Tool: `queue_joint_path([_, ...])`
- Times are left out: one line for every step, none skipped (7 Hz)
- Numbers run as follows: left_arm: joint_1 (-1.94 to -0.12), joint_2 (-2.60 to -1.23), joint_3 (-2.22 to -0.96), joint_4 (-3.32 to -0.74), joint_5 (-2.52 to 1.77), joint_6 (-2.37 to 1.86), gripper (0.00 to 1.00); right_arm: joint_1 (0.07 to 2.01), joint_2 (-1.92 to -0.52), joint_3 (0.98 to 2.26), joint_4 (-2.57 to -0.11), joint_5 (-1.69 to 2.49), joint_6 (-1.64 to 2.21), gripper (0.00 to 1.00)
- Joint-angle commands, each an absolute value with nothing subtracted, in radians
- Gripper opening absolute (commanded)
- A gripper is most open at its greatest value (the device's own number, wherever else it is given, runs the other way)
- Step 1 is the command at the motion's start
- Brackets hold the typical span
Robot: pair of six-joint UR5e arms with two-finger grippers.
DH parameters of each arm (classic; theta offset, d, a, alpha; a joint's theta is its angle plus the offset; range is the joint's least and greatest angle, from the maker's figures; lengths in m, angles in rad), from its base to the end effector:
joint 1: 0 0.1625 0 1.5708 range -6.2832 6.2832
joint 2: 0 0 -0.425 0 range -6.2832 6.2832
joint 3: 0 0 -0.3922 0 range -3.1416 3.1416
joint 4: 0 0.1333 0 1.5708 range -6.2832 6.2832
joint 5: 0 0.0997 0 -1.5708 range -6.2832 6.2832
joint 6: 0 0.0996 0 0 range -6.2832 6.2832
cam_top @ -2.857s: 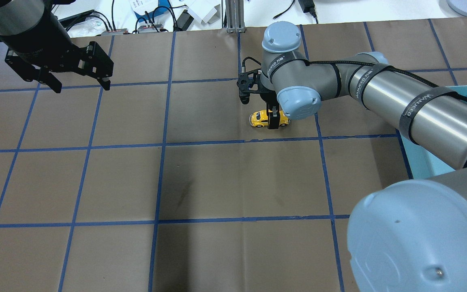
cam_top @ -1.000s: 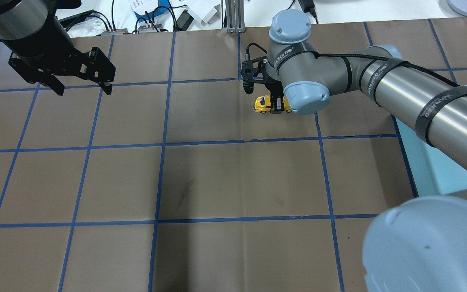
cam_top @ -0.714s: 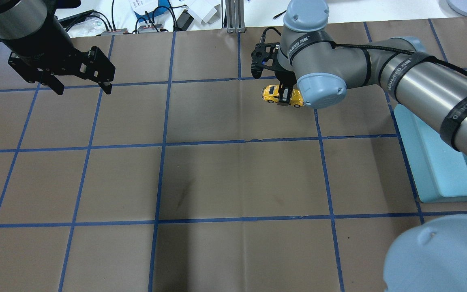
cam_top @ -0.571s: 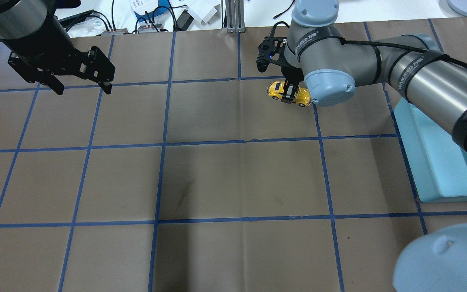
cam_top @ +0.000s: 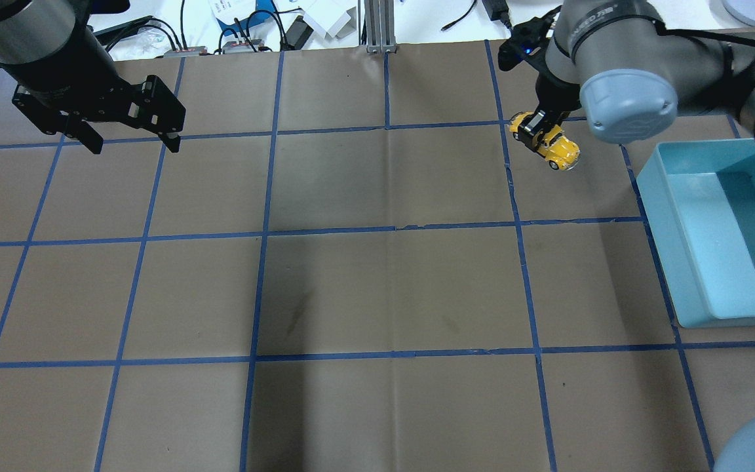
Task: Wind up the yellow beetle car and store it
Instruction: 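Lift the car with the right gripper and carry it into the blue box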
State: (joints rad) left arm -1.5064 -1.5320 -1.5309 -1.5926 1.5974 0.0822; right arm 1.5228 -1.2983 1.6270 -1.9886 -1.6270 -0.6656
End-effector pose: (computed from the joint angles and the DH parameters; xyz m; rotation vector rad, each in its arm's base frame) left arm -0.0995 -0.4871 0.5243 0.0265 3.1096 -0.0852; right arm 0.0991 -0.5992 0.3550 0.9252 -2.9129 0.0977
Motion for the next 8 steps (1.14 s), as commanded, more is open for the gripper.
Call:
queue_joint_path([-1.506,-1.531,-1.529,-1.592,1.597,0.083,1.0,1.392,-1.325,1.631,-1.939,-1.644,-0.565,0.0])
queue_joint_path([-1.506,-1.531,-1.526,-1.592,1.598,0.081,1.0,1.321,-1.327,1.632,-1.909,-1.651,-0.555,0.0])
queue_joint_path([-1.506,-1.531,-1.525,-1.592,1.598,0.081,1.0,1.211,-1.331,1.628,-1.822,-1.654,-0.561,0.0])
queue_joint_path([-1.506,-1.532,-1.526,-1.592,1.598,0.083,1.0,1.13,-1.336,1.626,-1.783,-1.651,-0.583,0.0])
queue_joint_path([-1.506,-1.531,-1.528,-1.592,1.6,0.083,1.0,1.067,-1.335,1.629,-1.779,-1.651,-0.65,0.0])
queue_joint_path([-1.506,-1.531,-1.529,-1.592,1.601,0.083,1.0,1.014,-1.328,1.631,-1.776,-1.654,-0.667,0.0])
queue_joint_path([-1.508,-1.532,-1.528,-1.592,1.6,0.083,1.0,1.003,-1.321,1.634,-1.779,-1.667,-0.678,0.0])
queue_joint_path([-1.508,-1.534,-1.528,-1.592,1.6,0.081,1.0,1.003,-1.313,1.649,-1.787,-1.686,-0.68,0.0])
